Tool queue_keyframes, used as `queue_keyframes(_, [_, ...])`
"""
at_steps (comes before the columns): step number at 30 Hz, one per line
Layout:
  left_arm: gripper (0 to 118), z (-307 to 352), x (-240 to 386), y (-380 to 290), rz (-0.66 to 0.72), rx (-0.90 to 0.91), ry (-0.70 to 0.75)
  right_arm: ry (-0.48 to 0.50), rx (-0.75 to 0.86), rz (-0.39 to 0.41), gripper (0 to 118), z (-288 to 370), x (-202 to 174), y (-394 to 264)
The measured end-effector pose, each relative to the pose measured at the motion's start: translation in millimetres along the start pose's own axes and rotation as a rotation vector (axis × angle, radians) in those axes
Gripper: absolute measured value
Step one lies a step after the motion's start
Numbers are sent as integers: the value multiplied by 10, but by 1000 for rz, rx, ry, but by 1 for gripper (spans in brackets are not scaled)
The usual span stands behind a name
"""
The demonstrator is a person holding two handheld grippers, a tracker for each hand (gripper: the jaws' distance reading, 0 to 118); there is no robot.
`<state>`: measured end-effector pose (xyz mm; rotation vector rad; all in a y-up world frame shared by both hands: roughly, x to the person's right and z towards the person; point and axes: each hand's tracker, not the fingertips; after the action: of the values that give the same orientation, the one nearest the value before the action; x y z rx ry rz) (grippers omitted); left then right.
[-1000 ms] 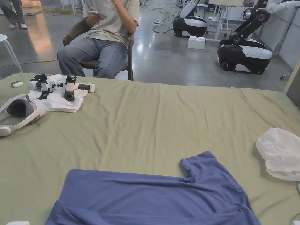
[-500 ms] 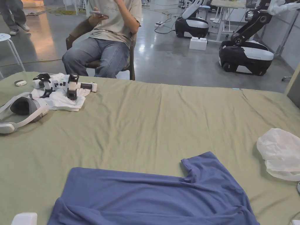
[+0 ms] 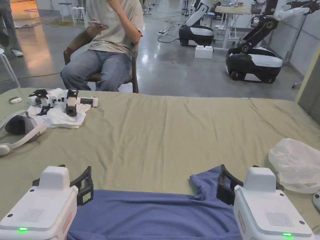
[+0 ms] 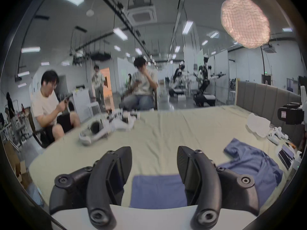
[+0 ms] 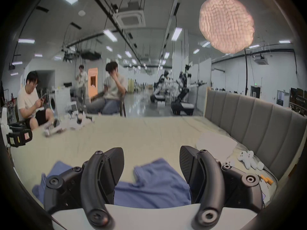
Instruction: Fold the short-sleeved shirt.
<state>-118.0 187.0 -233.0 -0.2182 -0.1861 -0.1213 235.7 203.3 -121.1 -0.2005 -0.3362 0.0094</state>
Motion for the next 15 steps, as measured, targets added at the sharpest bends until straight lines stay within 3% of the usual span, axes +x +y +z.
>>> queue_keyframes(2, [35, 29, 54, 110, -25, 65, 11, 11, 71, -10, 61, 21, -77, 85])
queue_keyframes(5, [4, 24, 108, 217, -38, 95, 32, 26, 120, 15, 21, 8, -164, 167])
queue_keyframes(6, [0, 21, 111, 238, -27, 107, 35, 27, 136, 14, 8, 5, -182, 182])
queue_keyframes(11, [0, 17, 15, 293, 64, 155, 18, 12, 172, 2, 1, -74, -210, 214])
queue_keyframes(15, [0, -193, -152, 234, 81, 65, 22, 22, 178, 31, 0, -105, -209, 205])
